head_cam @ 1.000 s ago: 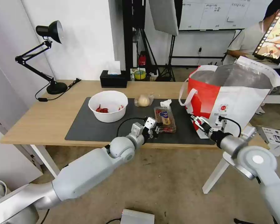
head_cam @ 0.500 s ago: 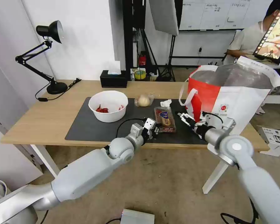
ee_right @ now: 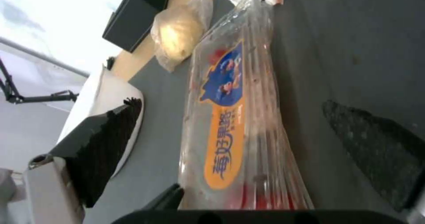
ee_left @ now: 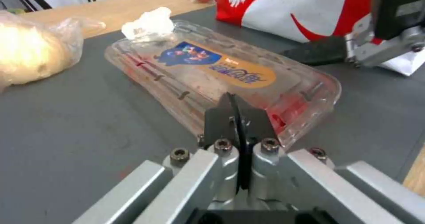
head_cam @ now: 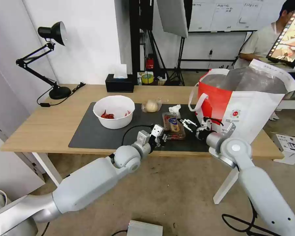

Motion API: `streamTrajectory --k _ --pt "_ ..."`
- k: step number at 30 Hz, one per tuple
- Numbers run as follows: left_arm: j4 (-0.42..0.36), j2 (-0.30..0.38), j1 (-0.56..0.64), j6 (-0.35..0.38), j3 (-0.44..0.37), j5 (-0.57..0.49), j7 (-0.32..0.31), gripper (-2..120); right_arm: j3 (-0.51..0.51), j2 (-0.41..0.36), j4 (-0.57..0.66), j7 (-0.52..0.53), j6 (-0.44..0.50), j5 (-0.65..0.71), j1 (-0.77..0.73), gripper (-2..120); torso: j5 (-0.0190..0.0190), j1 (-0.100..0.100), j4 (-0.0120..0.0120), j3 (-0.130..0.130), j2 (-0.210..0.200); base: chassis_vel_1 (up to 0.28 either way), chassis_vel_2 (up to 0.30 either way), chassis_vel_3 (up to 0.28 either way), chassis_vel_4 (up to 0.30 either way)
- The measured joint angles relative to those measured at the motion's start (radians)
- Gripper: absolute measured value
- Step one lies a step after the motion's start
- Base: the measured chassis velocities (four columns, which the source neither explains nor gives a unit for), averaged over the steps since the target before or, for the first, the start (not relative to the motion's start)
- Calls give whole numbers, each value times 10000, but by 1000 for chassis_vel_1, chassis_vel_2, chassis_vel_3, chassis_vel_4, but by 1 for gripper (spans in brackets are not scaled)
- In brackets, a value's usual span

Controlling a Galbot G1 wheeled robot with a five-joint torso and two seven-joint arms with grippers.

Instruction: Pick up the trash from the table and place it into the takeout bag.

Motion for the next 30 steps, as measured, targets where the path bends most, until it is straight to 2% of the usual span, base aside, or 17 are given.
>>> streamTrajectory --k 16,30 --pt "0 -45 137 -51 20 2 -10 0 -642 543 -1075 169 -72 -268 1103 100 0 0 1 0 0 0 0 0 0" --pt "-40 -29 177 -75 22 4 -11 0 -875 812 -1547 264 -176 -479 1481 100 0 -1 0 0 0 0 0 0 0"
